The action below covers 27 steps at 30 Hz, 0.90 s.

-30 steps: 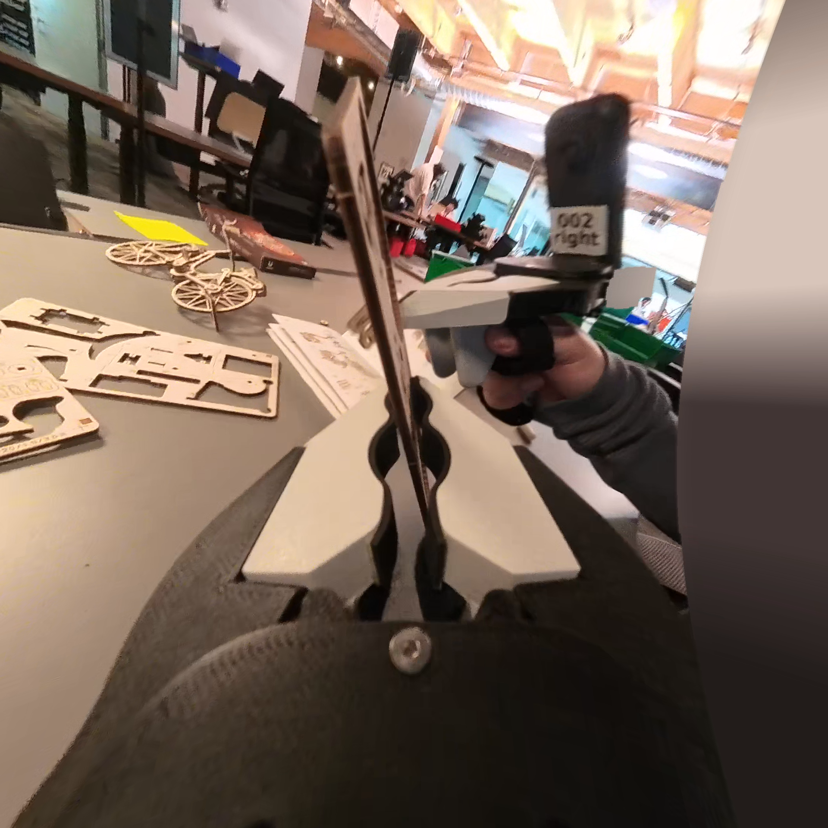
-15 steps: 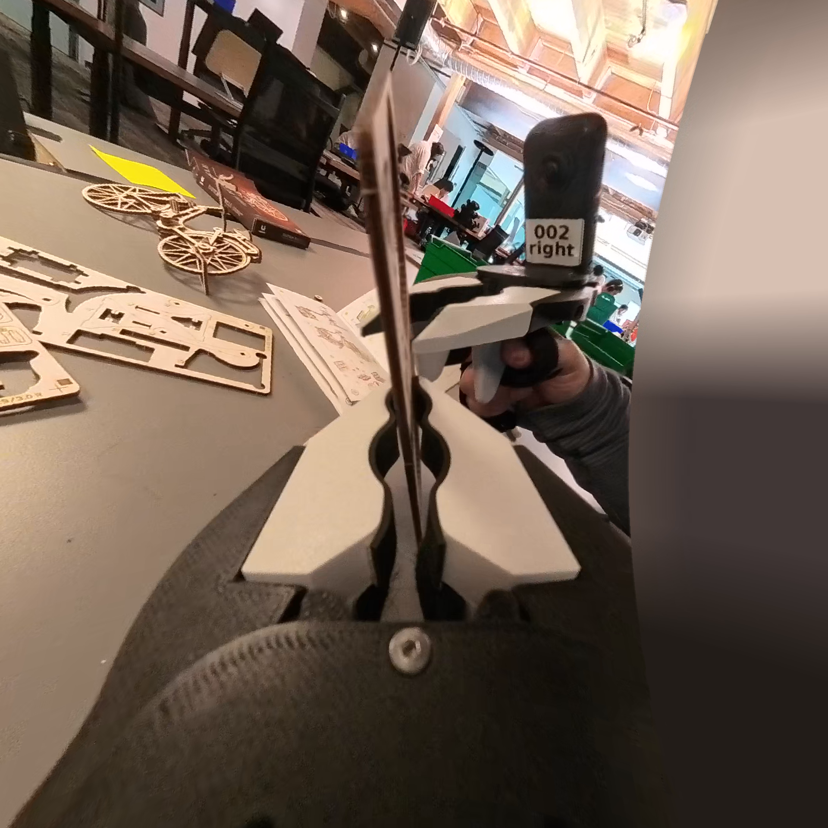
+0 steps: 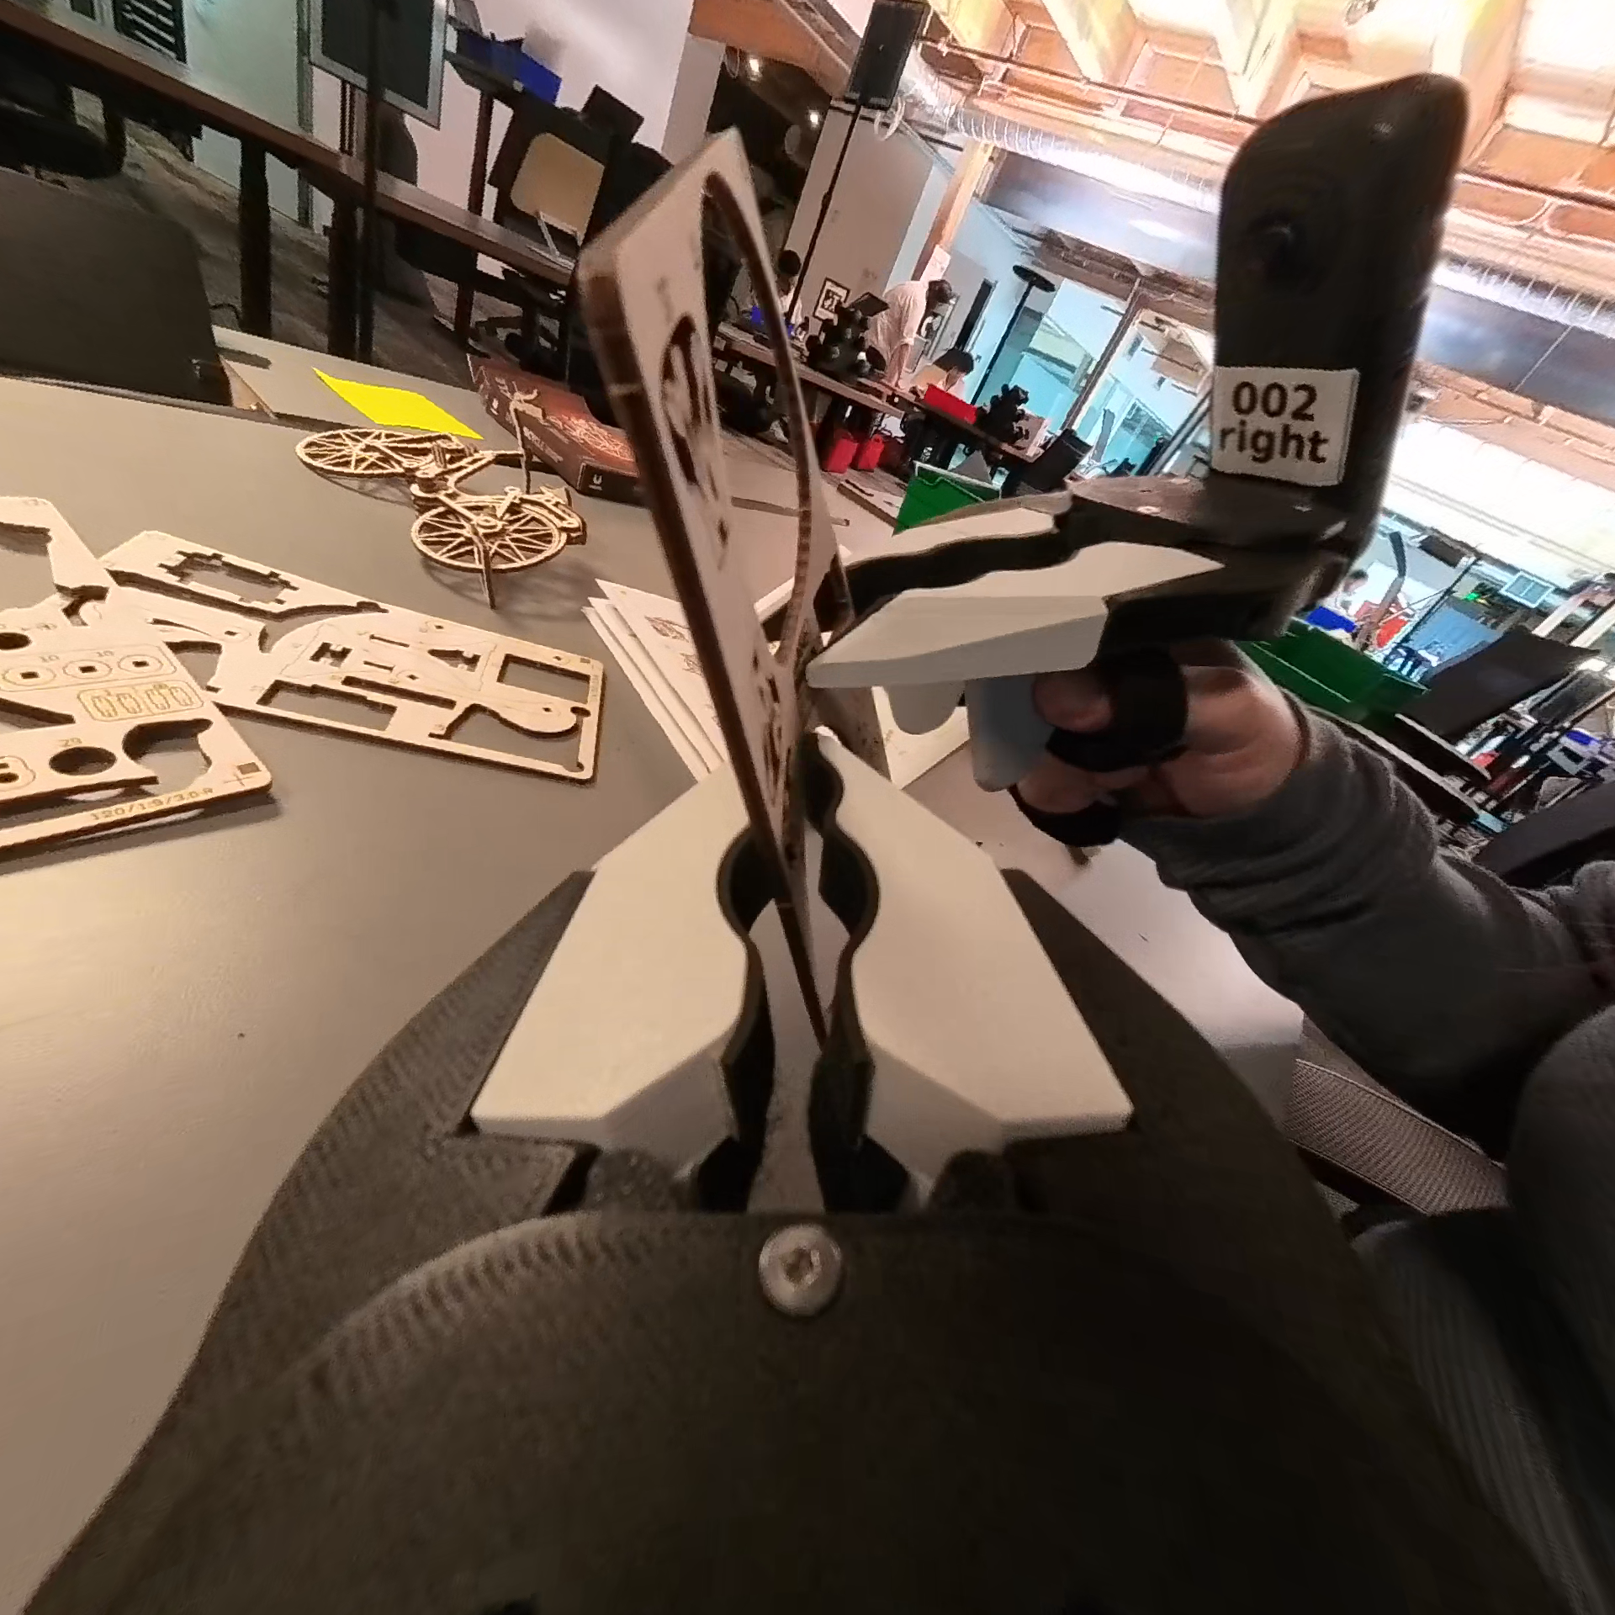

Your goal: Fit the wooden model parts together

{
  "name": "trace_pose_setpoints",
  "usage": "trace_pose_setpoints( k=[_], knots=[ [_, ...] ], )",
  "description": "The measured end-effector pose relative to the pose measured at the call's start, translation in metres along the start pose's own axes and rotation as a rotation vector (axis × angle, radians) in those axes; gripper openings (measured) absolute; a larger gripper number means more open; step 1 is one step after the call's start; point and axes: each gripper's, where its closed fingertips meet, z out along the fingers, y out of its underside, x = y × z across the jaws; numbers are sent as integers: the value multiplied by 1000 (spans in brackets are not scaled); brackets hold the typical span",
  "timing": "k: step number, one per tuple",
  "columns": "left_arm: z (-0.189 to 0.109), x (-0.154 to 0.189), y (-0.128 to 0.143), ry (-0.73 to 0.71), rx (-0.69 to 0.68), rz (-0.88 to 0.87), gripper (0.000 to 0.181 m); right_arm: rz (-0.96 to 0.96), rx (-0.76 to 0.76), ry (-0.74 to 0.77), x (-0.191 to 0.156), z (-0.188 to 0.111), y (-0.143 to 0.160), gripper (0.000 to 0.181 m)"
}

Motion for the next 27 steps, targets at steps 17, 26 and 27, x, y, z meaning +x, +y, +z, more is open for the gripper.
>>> trace_pose_setpoints(
  k=[17, 26, 27],
  knots=[
    [-5, -2, -7, 16, 56, -37, 0, -59, -34, 80, -3, 4, -8, 24],
    [-5, -5, -8, -82, 59, 86, 0, -165, -35, 223, 1, 3, -12, 32],
    [-5, -6, -9, -92, 61, 101, 0, -182, -28, 237, 0, 3, -13, 32]
  ],
)
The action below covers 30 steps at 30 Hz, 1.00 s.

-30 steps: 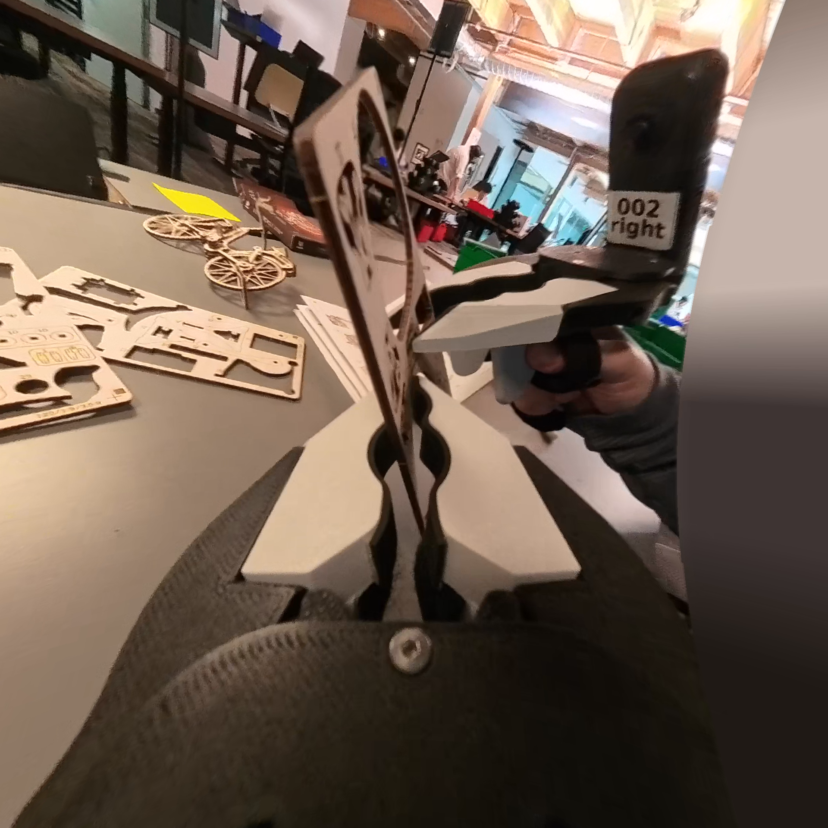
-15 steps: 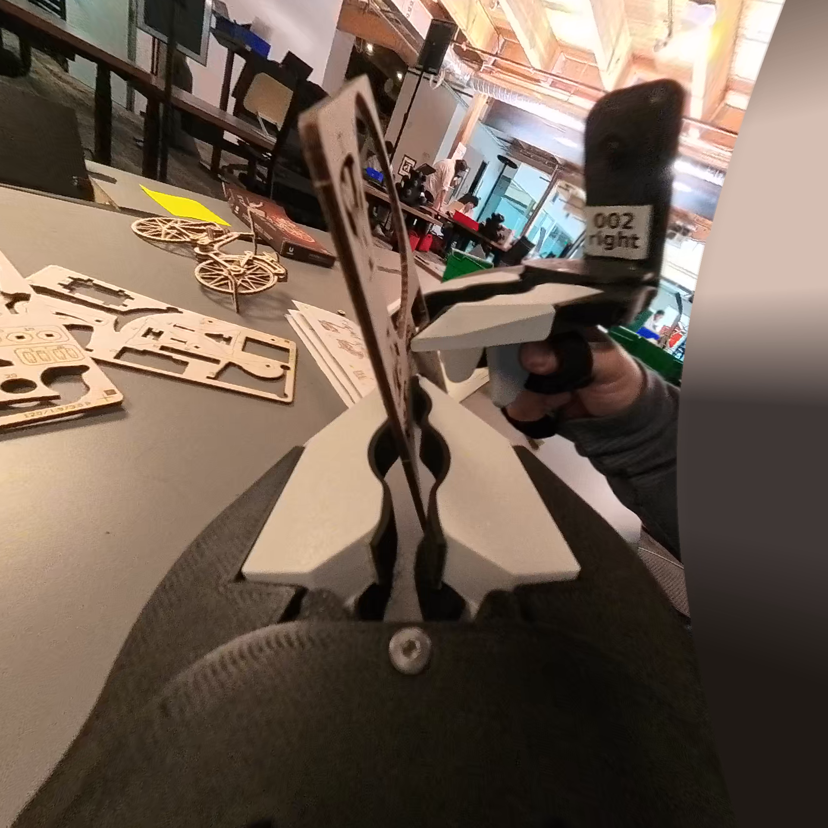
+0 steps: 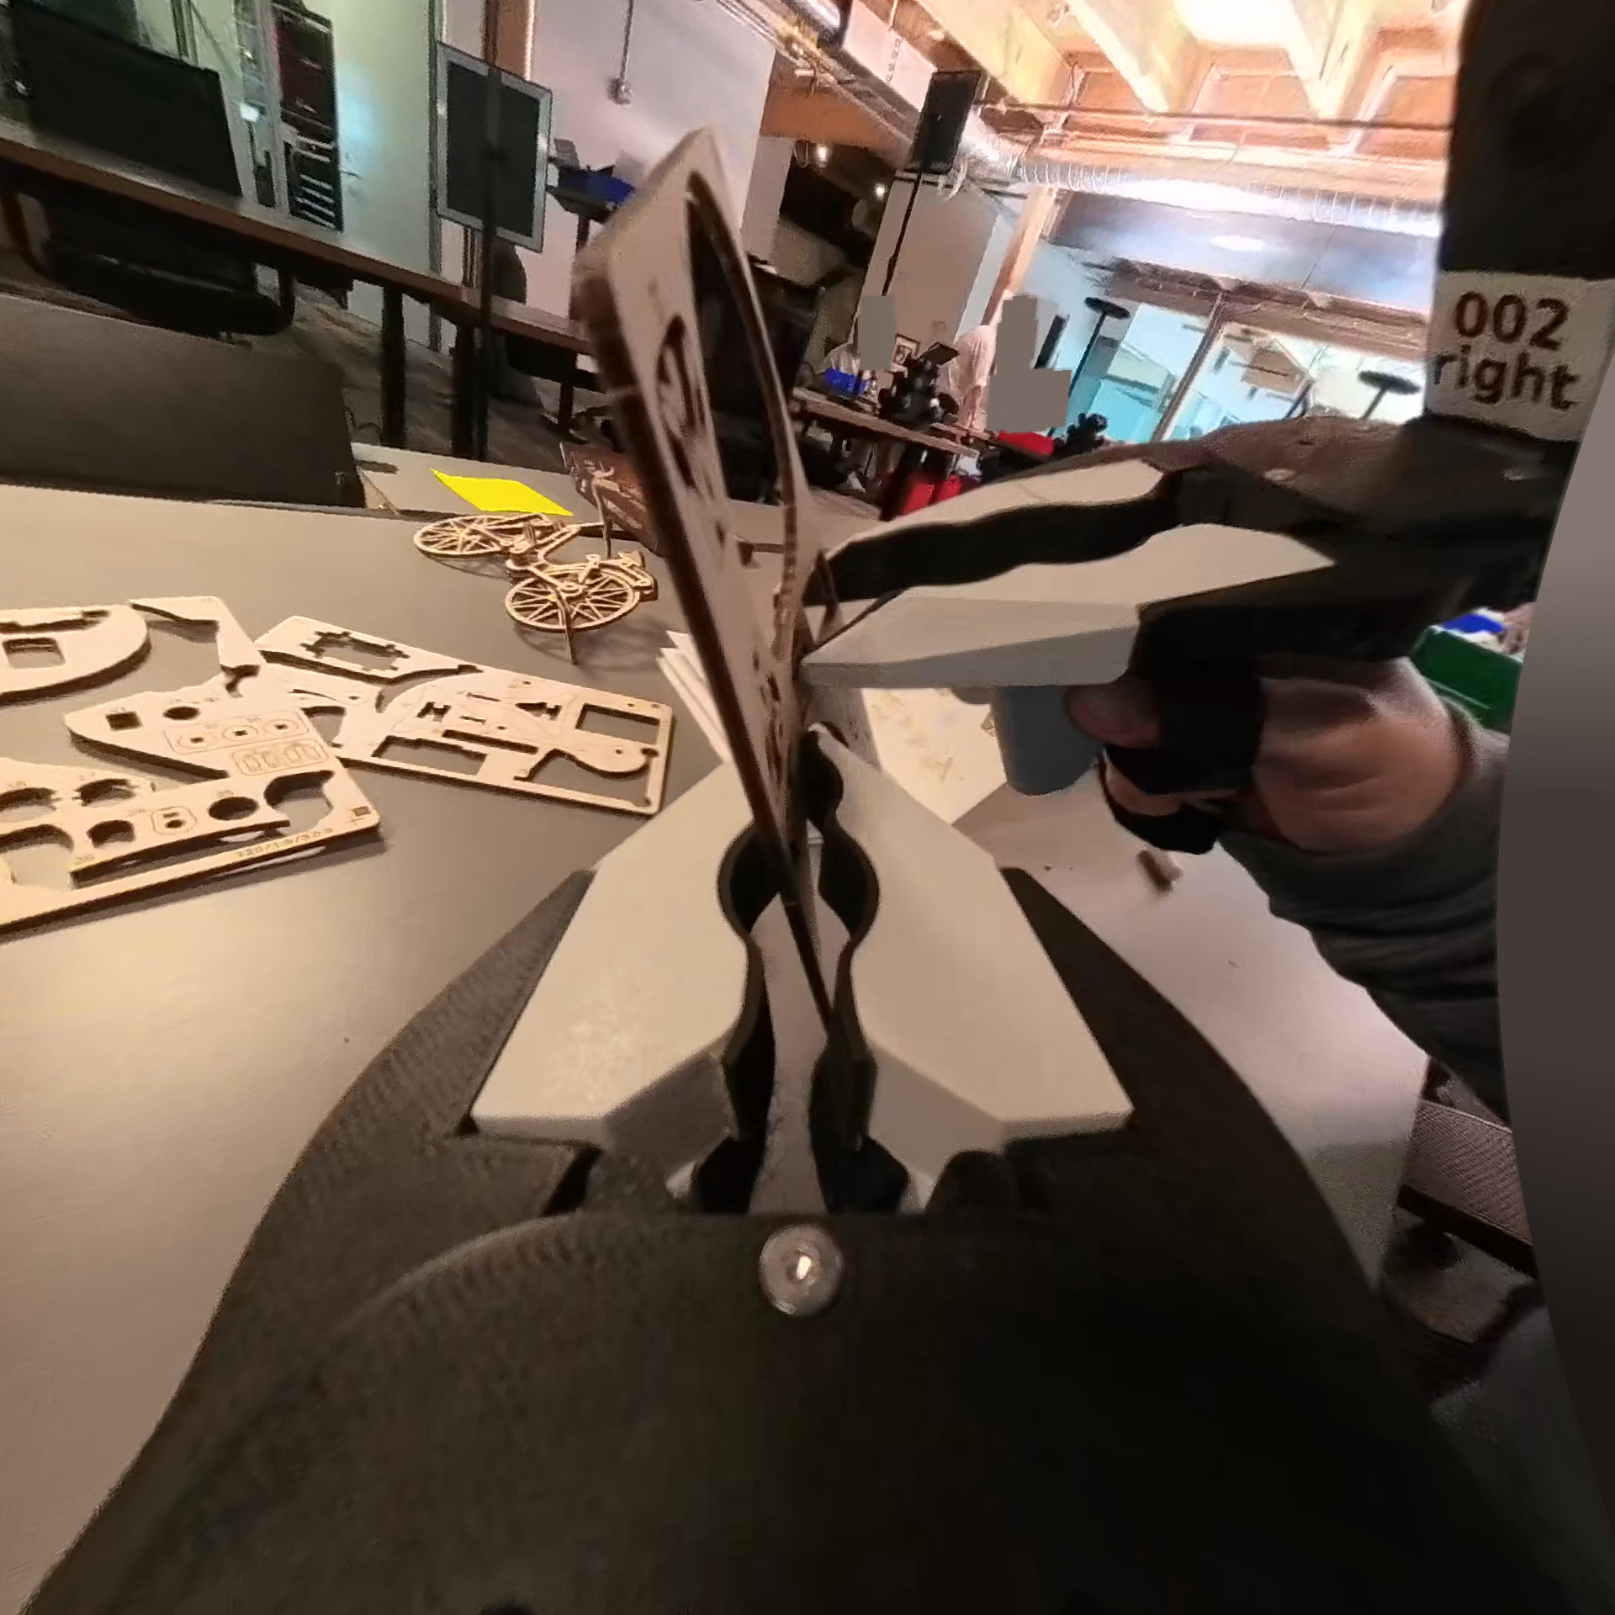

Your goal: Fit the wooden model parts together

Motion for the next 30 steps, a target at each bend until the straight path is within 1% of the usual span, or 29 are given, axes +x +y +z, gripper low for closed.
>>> trace_pose_setpoints(
  k=[2, 4, 6, 8, 10, 12, 15, 19, 21, 22, 23, 24, 26, 27, 28, 30],
  knots=[
    [-2, 0, -2, 12, 17, -14, 0, 6, 19, -10, -1, 0, -1, 32],
    [-1, 0, -1, 7, 6, -12, 0, 19, 22, -26, 0, 1, -1, 32],
    [-3, 3, -4, 34, 35, -4, 0, 41, 48, -98, -3, 0, -4, 32],
    [-3, 6, -4, 45, 32, 15, 0, 78, 37, -180, -4, -1, -3, 32],
    [-2, 8, -3, 41, 27, 42, 0, 76, 21, -214, -4, -3, -2, 32],
    [-3, 9, -3, 43, 30, 52, 0, 43, 4, -202, -5, -4, -2, 32],
    [-3, 7, -4, 31, 34, 50, 0, 7, -8, -133, -4, -4, -3, 31],
    [-3, 5, -4, 15, 36, 54, 0, -16, 22, -18, -4, -5, -4, 31],
    [-4, 7, -5, 33, 44, 54, 0, -24, 56, -17, -5, -7, -7, 32],
    [-5, 10, -8, 63, 62, 47, 0, -21, 88, -55, -7, -9, -10, 31],
    [-8, 14, -10, 107, 84, 39, 0, 5, 116, -113, -9, -11, -12, 36],
    [-10, 18, -11, 150, 89, 28, 0, 64, 123, -177, -8, -13, -11, 45],
    [-12, 28, -12, 250, 85, 5, 0, 189, 105, -333, -10, -16, -8, 48],
    [-13, 31, -10, 282, 66, -3, 0, 213, 88, -393, -13, -18, -6, 43],
    [-12, 33, -8, 303, 44, 0, 0, 212, 72, -452, -18, -20, -5, 29],
    [-12, 34, -2, 334, -8, 3, 0, 187, 29, -513, -25, -23, -1, 17]
  ],
)
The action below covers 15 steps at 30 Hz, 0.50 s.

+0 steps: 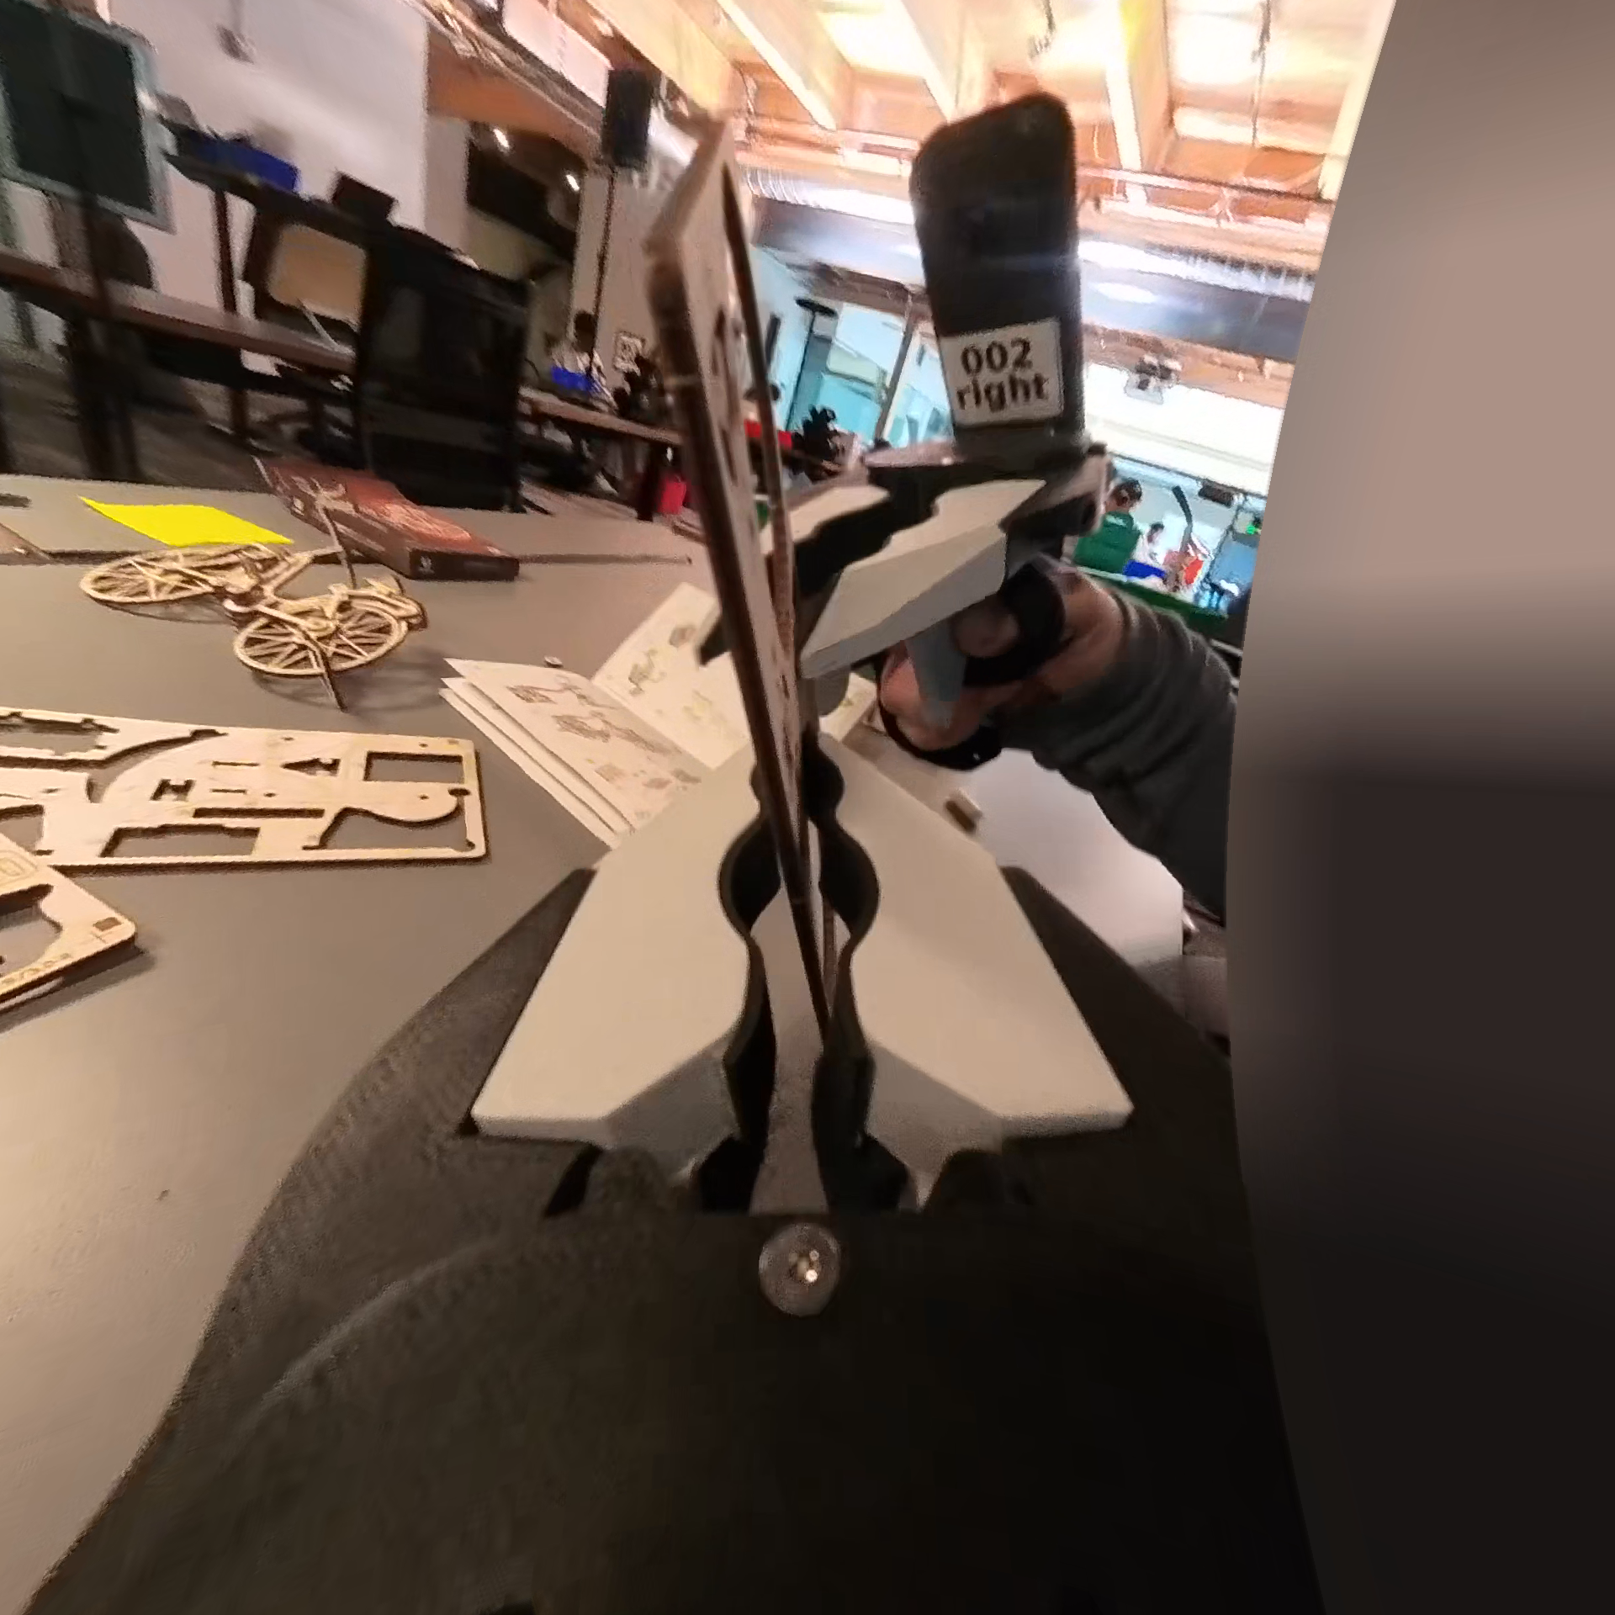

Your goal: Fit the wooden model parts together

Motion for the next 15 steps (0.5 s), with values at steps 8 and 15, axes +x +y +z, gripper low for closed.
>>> trace_pose_setpoints(
  k=[8, 15],
  knots=[
    [-1, -12, 12, -83, -103, -6, 0, -55, -122, 153, 8, 8, 11, 10],
    [-1, -18, 14, -123, -120, -106, 1, -134, -115, 309, 21, 13, 12, 19]
  ],
)
